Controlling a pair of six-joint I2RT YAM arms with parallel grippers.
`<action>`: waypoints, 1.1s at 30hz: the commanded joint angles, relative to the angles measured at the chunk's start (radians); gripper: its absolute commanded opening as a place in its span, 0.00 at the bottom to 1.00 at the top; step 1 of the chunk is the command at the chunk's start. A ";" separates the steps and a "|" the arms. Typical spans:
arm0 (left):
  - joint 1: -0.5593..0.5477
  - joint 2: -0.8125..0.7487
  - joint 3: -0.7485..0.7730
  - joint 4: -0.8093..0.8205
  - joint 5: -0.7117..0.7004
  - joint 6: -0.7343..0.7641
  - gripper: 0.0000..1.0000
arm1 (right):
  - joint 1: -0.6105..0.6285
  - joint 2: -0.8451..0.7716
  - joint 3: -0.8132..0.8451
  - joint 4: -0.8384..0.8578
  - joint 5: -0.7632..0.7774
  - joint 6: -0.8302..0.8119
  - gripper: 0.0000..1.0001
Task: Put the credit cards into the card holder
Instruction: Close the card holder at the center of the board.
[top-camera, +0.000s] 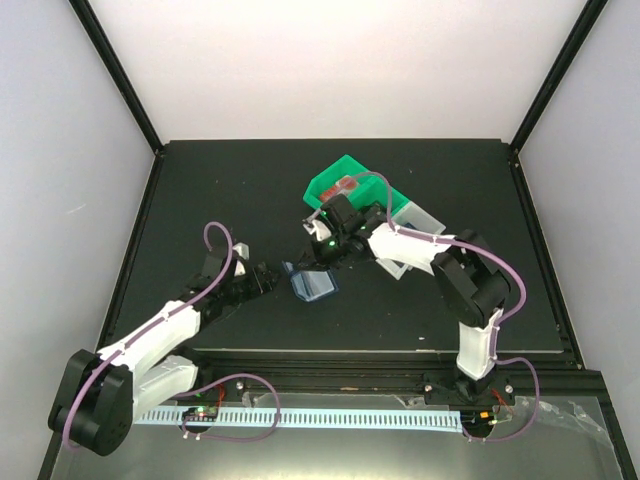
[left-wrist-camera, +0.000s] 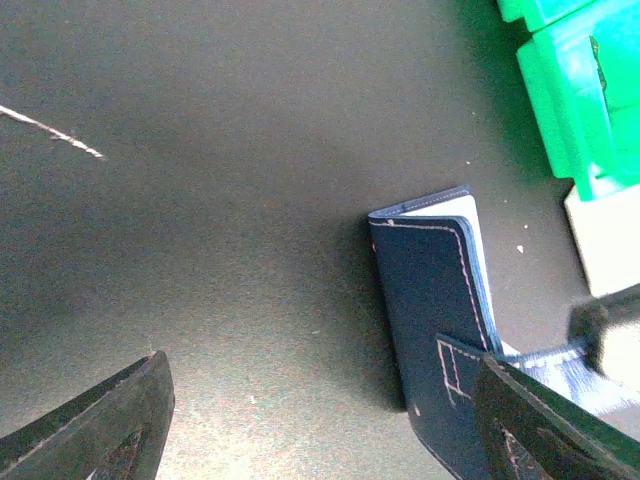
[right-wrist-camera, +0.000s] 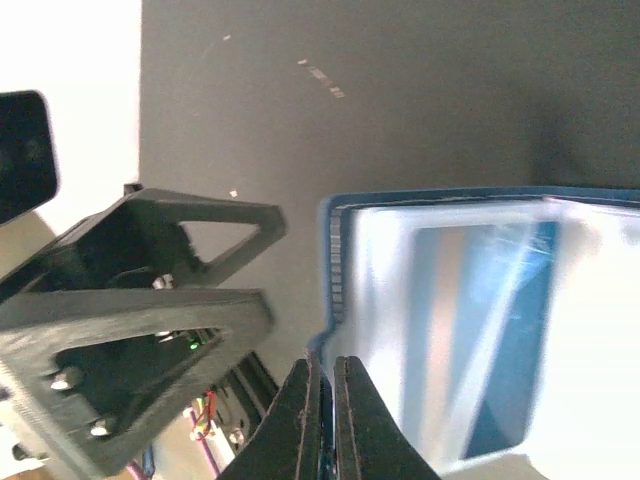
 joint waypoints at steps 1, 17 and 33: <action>0.005 0.028 0.053 0.022 0.054 0.041 0.84 | -0.069 -0.021 -0.059 0.045 -0.029 0.006 0.01; -0.003 0.109 0.087 0.047 0.148 0.115 0.89 | -0.253 -0.054 -0.173 -0.103 0.162 -0.196 0.01; -0.169 0.466 0.266 0.131 0.164 0.026 0.72 | -0.097 -0.191 -0.164 -0.231 0.699 -0.204 0.32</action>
